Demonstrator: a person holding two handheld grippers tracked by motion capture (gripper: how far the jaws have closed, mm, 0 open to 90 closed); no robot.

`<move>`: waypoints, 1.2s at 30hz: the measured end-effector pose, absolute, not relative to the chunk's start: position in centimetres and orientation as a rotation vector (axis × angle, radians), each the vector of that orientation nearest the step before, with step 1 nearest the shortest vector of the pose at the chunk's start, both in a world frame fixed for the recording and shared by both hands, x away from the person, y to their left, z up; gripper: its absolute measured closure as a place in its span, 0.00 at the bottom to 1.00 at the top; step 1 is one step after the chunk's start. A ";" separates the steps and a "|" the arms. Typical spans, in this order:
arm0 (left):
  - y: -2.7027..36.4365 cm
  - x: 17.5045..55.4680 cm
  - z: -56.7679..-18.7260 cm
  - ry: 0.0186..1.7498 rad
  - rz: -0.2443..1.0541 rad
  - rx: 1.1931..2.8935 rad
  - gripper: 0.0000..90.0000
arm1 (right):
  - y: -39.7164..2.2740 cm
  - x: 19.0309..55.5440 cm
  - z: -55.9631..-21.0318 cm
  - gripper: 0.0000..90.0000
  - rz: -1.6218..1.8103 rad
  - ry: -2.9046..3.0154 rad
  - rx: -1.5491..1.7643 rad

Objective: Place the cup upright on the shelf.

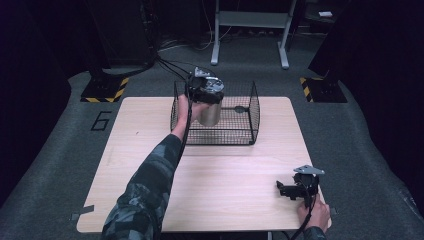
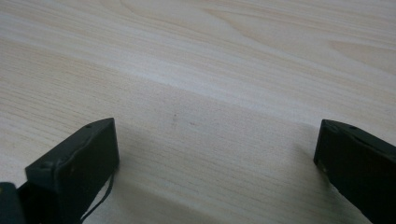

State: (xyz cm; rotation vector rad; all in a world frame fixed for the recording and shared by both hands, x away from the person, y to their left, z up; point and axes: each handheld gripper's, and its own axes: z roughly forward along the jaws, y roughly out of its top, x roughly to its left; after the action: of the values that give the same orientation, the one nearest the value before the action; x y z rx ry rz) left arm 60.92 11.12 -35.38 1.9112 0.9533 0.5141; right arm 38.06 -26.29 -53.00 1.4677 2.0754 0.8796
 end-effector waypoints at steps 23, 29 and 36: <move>9.6 62.2 -39.1 1.029 0.467 1.920 0.04 | -26.3 38.0 -53.0 0.00 0.880 2.074 1.472; 9.4 62.3 -39.6 1.036 0.461 1.936 0.04 | -26.2 38.0 -53.0 0.00 0.882 2.066 1.472; 9.2 62.5 -40.1 1.043 0.453 1.945 0.04 | -26.2 38.1 -53.0 0.00 0.882 2.067 1.469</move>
State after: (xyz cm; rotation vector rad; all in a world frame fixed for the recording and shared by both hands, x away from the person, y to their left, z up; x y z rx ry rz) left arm 62.52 9.25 -40.14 1.9447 1.0432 0.4530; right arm 38.06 -26.25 -53.03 1.4690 2.0666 0.8818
